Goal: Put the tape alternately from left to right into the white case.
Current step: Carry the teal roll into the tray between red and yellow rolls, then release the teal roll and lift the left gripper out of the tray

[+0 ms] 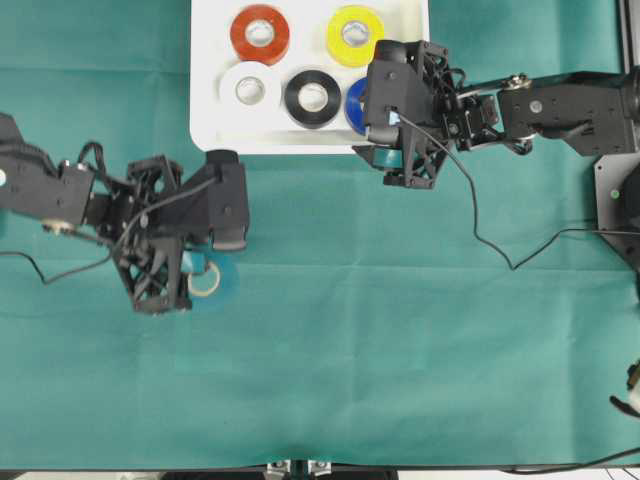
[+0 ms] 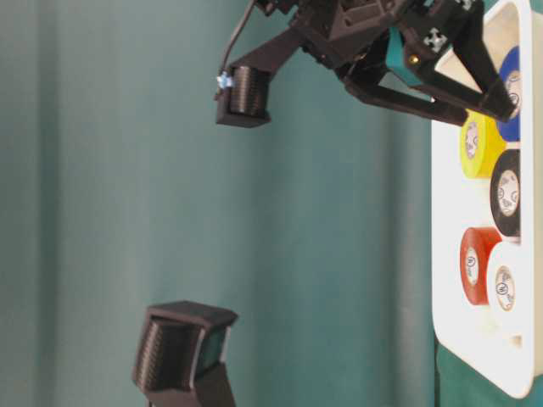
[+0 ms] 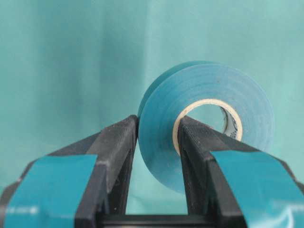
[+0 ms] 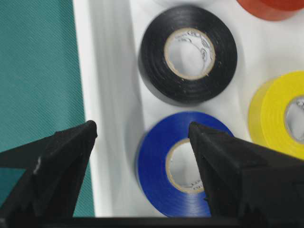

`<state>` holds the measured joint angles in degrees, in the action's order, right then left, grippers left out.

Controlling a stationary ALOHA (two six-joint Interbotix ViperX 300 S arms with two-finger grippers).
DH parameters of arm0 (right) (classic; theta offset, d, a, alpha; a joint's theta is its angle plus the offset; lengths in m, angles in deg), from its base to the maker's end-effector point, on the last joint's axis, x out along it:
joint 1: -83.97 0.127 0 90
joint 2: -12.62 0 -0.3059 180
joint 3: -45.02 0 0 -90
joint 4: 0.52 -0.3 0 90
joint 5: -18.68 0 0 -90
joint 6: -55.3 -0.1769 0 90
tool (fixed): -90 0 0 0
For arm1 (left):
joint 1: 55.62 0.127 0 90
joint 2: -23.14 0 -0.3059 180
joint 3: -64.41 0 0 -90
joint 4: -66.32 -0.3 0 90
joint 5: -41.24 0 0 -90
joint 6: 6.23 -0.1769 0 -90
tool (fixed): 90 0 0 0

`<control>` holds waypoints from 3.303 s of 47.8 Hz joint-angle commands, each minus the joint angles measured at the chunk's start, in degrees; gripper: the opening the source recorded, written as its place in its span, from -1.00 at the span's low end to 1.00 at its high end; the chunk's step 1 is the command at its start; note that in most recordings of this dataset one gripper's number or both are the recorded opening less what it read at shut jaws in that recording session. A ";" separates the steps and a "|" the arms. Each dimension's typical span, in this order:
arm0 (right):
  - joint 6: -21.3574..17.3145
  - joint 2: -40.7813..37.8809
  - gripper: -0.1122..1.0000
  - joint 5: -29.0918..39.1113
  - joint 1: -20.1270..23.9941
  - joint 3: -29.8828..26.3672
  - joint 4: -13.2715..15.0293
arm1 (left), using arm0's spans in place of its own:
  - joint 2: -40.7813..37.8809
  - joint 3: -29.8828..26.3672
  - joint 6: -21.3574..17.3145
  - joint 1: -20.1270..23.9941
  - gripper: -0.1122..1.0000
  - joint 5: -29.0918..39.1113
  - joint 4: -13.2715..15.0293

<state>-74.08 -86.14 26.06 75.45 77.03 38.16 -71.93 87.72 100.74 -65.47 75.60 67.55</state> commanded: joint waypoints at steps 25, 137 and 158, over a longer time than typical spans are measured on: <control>-0.09 3.43 0.71 -0.09 3.96 -0.97 -0.09 | 1.58 -4.31 -15.64 15.91 -0.86 -1.05 -0.09; -0.09 3.43 0.71 -0.09 5.10 -0.97 -0.09 | -16.96 -16.35 -38.06 35.68 0.59 -22.50 0.09; -0.09 3.52 0.71 -0.09 5.10 -0.70 0.00 | -9.14 -6.06 -37.62 28.48 0.59 -22.85 0.18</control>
<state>-74.08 -83.94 26.24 80.28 77.03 38.24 -84.06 81.04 63.03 -35.23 53.19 67.55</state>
